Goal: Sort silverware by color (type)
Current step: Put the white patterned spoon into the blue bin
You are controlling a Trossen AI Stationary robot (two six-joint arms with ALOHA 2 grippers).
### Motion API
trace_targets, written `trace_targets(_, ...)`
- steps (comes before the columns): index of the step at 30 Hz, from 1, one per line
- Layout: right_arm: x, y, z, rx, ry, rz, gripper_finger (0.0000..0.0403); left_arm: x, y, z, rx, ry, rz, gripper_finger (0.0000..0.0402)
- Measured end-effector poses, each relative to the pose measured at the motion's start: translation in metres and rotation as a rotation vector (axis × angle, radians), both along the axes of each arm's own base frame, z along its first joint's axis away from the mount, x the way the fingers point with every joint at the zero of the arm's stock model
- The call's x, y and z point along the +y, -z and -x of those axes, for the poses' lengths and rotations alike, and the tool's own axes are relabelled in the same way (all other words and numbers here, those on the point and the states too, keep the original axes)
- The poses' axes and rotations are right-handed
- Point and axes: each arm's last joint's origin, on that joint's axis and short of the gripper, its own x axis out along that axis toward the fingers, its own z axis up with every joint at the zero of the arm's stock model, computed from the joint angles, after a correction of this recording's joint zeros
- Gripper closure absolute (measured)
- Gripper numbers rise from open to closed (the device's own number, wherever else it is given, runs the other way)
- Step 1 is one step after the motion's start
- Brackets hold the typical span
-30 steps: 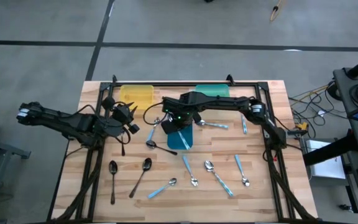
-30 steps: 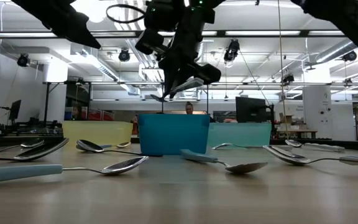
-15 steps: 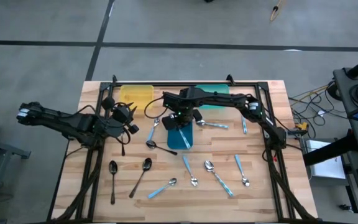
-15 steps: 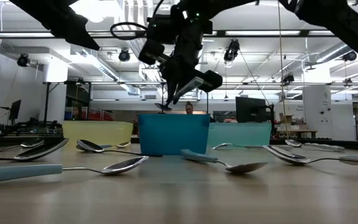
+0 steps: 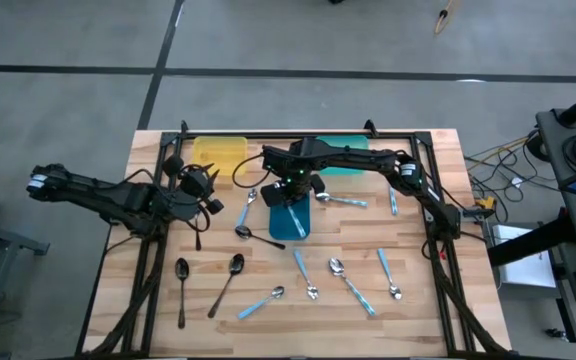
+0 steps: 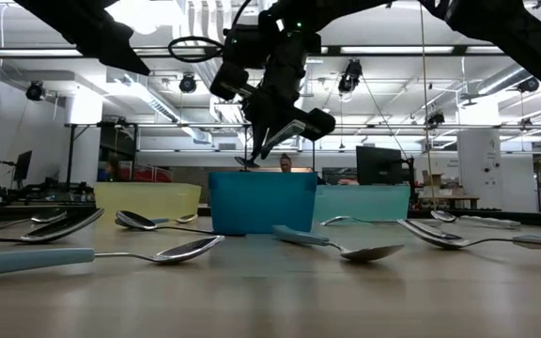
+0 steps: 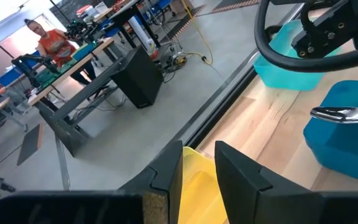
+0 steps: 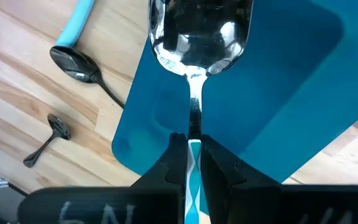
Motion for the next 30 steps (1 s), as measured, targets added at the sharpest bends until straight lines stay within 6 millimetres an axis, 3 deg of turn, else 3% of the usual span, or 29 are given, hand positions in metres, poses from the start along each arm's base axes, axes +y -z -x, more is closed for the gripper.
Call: trace_targets(30, 0.004, 0.018, -0.003, 0.023, -0.054, 0.22, 0.0387, 0.0, 0.001, 0.001, 0.013, 0.0, -0.003, 0.0326)
